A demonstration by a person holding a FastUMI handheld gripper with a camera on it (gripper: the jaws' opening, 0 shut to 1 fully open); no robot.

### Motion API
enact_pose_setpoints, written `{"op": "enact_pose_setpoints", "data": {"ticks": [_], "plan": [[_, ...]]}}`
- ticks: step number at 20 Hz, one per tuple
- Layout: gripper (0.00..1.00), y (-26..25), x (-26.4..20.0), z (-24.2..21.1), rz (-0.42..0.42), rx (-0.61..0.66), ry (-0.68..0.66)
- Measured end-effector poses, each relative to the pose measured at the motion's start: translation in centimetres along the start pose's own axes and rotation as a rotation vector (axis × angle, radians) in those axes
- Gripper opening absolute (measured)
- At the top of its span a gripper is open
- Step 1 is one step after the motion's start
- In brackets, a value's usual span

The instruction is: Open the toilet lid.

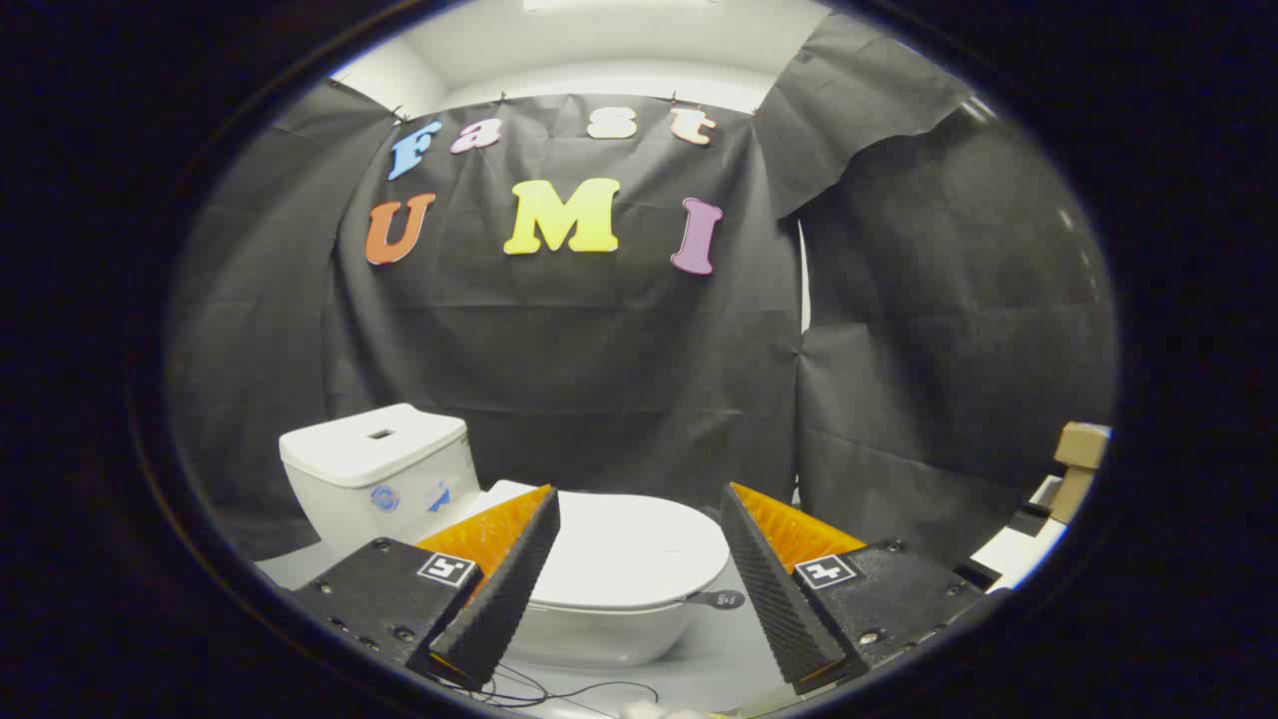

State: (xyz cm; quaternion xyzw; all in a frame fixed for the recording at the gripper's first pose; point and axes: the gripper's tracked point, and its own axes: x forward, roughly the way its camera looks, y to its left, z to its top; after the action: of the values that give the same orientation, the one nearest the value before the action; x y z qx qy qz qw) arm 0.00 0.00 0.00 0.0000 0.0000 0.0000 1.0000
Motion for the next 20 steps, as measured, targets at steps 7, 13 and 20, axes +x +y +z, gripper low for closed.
{"op": "enact_pose_setpoints", "data": {"ticks": [7, 13, 20], "plan": [[1.0, 1.0, -0.5, 1.1, 0.019, 0.002, -0.023], [1.0, 1.3, -0.8, 1.2, 0.028, 0.006, -0.021], [1.0, 0.5, -0.7, 1.3, 0.018, 0.025, -0.016]]}}
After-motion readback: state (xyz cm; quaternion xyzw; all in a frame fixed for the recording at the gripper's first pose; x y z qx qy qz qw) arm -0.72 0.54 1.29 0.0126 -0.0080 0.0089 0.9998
